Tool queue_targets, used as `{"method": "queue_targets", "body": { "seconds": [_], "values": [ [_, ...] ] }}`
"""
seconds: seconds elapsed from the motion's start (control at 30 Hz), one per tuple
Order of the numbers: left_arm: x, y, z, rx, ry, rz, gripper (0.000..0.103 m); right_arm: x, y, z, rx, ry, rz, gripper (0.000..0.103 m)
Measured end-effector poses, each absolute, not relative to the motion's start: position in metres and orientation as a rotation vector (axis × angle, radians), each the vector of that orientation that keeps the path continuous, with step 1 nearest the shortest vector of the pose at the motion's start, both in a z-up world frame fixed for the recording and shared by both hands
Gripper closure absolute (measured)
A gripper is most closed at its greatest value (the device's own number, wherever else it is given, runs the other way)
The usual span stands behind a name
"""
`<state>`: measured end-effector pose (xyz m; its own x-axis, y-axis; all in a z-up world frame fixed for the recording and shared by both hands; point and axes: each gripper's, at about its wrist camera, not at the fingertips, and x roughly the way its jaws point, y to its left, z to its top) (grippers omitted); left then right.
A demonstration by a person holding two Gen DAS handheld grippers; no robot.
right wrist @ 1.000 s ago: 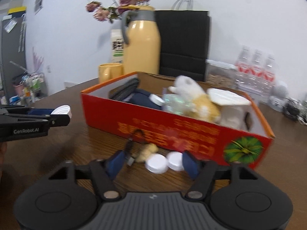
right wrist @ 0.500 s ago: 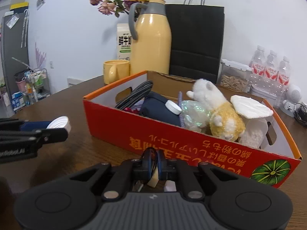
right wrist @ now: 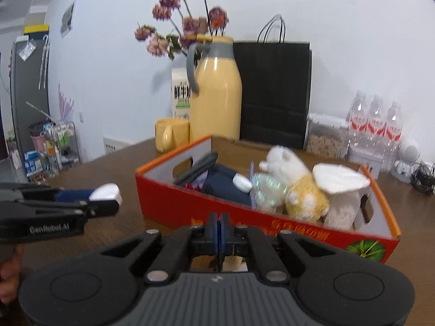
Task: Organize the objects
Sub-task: 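Carry the cap and small item into the box and open both tools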
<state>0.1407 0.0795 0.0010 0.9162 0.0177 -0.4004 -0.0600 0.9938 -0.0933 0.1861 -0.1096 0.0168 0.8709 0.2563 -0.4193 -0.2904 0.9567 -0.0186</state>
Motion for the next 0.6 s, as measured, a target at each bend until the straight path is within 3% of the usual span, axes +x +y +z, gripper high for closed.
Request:
{"method": "queue_targets", "body": {
  "seconds": [0.27, 0.6],
  "values": [
    [0.158, 0.057, 0.034, -0.091, 0.333, -0.003, 0.062, 0.186, -0.126, 0.054, -0.054, 0.337, 0.291, 0.101],
    [0.198, 0.037, 0.066, -0.093, 0.274, -0.023, 0.062, 0.211, -0.137, 0.062, -0.022, 0.312, 0.283, 0.101]
  ]
}}
